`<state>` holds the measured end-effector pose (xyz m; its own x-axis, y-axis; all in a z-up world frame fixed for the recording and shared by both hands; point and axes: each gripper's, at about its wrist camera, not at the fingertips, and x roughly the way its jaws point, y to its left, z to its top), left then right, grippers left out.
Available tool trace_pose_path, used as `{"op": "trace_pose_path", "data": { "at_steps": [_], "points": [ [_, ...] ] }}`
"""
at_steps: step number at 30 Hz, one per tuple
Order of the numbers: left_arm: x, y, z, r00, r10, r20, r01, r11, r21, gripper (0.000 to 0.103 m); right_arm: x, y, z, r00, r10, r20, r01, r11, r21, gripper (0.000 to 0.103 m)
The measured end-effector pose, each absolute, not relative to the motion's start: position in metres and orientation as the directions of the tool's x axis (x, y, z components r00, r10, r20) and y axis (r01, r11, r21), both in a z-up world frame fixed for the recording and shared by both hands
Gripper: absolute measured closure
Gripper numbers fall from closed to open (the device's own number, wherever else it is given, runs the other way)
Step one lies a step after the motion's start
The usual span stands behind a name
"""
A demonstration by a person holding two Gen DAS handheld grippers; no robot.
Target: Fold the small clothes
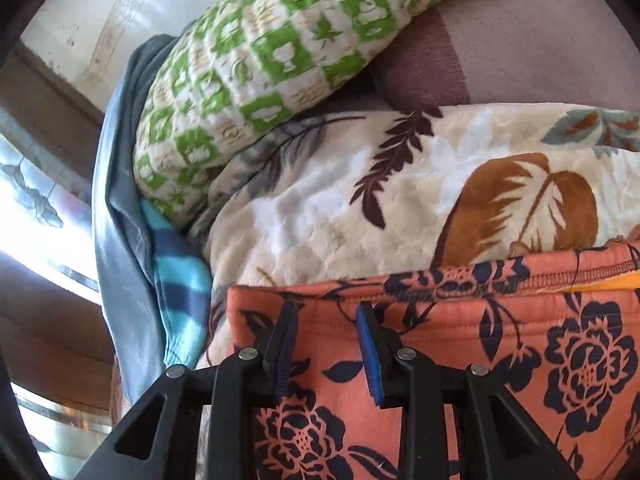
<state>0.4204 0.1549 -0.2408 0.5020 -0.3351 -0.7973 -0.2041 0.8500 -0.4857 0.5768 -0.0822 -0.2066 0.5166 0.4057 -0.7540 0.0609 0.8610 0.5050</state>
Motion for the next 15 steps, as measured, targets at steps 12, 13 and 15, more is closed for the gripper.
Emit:
{"op": "trace_pose_path", "data": {
  "at_steps": [12, 13, 15],
  "points": [
    [0.415, 0.096, -0.216, 0.589, -0.073, -0.805, -0.056, 0.990, -0.131, 0.019, 0.400, -0.242, -0.177, 0.571, 0.087, -0.817, 0.191, 0.953, 0.235, 0.071],
    [0.418, 0.093, -0.222, 0.575, -0.022, -0.818, -0.068, 0.995, -0.074, 0.019, 0.386, -0.262, -0.180, 0.563, 0.067, -0.824, 0.231, 0.944, 0.235, 0.071],
    [0.424, 0.092, -0.238, 0.528, 0.081, -0.845, -0.110, 0.994, 0.027, 0.018, 0.362, -0.299, -0.191, 0.536, -0.021, -0.844, 0.332, 0.924, 0.188, 0.071]
  ]
}}
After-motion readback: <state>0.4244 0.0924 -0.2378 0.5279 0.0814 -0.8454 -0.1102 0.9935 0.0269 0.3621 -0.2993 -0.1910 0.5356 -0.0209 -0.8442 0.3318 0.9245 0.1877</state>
